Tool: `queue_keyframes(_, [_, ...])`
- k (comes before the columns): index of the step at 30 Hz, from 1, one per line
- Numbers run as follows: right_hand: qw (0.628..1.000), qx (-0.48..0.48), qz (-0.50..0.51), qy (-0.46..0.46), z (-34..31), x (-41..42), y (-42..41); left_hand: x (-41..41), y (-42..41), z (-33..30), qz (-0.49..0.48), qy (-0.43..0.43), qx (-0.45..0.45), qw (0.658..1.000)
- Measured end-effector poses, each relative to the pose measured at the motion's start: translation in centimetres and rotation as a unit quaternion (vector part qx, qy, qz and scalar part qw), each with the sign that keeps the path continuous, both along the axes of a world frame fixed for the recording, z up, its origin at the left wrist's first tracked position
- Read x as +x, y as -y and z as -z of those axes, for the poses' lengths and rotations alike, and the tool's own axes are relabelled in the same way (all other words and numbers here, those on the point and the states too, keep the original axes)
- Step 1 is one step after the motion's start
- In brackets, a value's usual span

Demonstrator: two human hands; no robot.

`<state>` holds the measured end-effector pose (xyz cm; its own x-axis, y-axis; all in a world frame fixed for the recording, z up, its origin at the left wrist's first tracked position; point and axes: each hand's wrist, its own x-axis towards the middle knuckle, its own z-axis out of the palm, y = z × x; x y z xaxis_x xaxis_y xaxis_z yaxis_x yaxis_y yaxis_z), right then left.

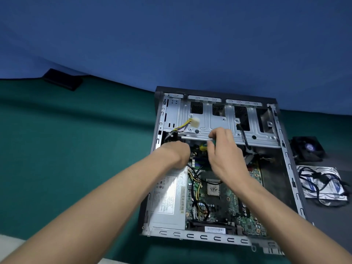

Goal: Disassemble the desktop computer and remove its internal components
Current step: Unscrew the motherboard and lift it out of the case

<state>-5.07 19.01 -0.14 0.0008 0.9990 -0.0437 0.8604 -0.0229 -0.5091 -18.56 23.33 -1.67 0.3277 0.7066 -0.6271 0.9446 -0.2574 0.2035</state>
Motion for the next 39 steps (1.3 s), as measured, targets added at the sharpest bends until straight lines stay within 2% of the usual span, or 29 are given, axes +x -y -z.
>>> queue_keyframes(2, [1.0,0.008,-0.019,0.003,0.0,-0.1,0.1,0.0,0.1,-0.8,0.088,-0.038,0.011,0.995])
queue_keyframes(4, [0.999,0.015,-0.032,0.018,0.1,-0.2,0.6,-0.1,0.3,-1.7,0.152,-0.08,0.077,0.982])
queue_keyframes(7, [1.0,0.018,-0.016,0.019,0.0,-0.3,0.8,-0.6,0.6,-2.4,0.169,-0.081,0.172,0.967])
queue_keyframes(10, [1.0,0.008,-0.023,-0.001,0.0,-0.3,0.5,-1.4,1.6,-2.5,0.183,-0.078,0.233,0.952])
queue_keyframes(13, [1.0,-0.001,-0.016,0.023,-0.2,-0.1,0.4,-1.9,2.6,-1.7,0.208,-0.081,0.277,0.935])
queue_keyframes(17, [0.998,0.013,-0.055,0.025,-0.3,0.1,0.7,-2.3,2.7,-1.5,0.241,-0.077,0.36,0.898])
queue_keyframes(21, [1.0,0.0,-0.02,0.018,-0.3,0.1,1.1,-3.2,2.7,-1.4,0.182,-0.041,0.407,0.894])
queue_keyframes(23, [1.0,0.007,-0.023,0.01,-0.2,0.1,1.2,-4.1,2.9,-1.1,0.121,-0.024,0.434,0.893])
queue_keyframes(26, [0.998,0.011,-0.045,0.029,-0.2,0.2,1.2,-4.2,3.5,-0.9,-0.121,0.101,0.412,0.897])
queue_keyframes(28, [0.999,0.007,-0.037,0.032,-0.3,0.1,1.1,-3.2,3.3,-0.6,-0.279,0.173,0.362,0.872])
queue_keyframes(30, [0.999,0.017,-0.033,0.023,-0.2,0.1,1.0,-2.5,2.4,-0.4,-0.374,0.174,0.344,0.844])
queue_keyframes(32, [0.999,0.024,-0.032,0.01,-0.2,0.1,0.9,-2.0,1.6,-0.6,-0.395,0.137,0.337,0.844])
queue_keyframes(35, [1.0,0.006,-0.022,-0.007,-0.4,0.3,0.8,-1.6,0.6,-1.1,-0.352,0.075,0.306,0.881])
queue_keyframes(39, [0.999,0.005,-0.046,0.022,-0.6,0.6,0.9,-2.8,-0.7,-2.2,-0.336,0.019,0.313,0.888])
